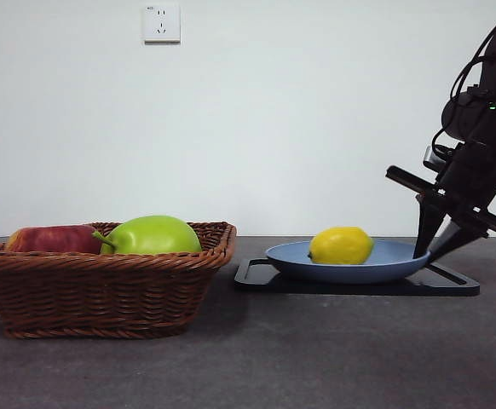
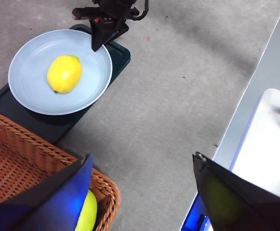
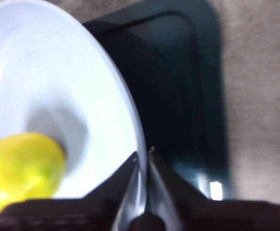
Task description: Take the lemon from the basket,put the lemon in the plate,hand out the plate
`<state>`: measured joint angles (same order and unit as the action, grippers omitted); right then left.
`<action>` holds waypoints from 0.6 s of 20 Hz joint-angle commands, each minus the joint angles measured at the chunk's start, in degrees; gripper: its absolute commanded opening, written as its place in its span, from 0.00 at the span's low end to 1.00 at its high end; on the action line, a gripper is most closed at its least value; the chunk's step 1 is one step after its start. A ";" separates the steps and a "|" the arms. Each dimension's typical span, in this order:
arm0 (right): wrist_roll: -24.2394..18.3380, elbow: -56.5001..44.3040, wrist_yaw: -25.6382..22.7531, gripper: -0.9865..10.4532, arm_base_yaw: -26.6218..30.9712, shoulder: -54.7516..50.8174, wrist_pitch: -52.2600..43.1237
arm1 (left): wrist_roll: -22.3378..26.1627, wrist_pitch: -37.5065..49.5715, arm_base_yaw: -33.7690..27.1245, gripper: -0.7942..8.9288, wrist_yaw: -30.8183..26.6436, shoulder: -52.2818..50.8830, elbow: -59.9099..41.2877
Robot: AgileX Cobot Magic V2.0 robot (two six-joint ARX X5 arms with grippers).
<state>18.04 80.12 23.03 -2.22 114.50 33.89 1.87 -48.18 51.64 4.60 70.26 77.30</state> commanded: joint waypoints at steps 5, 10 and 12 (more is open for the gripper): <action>-3.93 1.16 -0.68 0.31 -0.02 0.11 0.04 | -0.33 1.42 0.35 0.45 -1.75 0.61 0.85; -8.13 1.16 -0.98 0.31 -0.26 -9.77 3.28 | -0.04 7.32 -0.07 0.45 -7.06 0.70 0.85; -10.16 1.14 -1.68 0.29 -1.22 -15.32 5.53 | 1.27 8.70 -0.87 0.44 -9.55 0.92 0.85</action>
<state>9.78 80.14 21.28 -3.09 97.93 39.44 2.26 -40.16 50.52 -4.64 70.28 77.30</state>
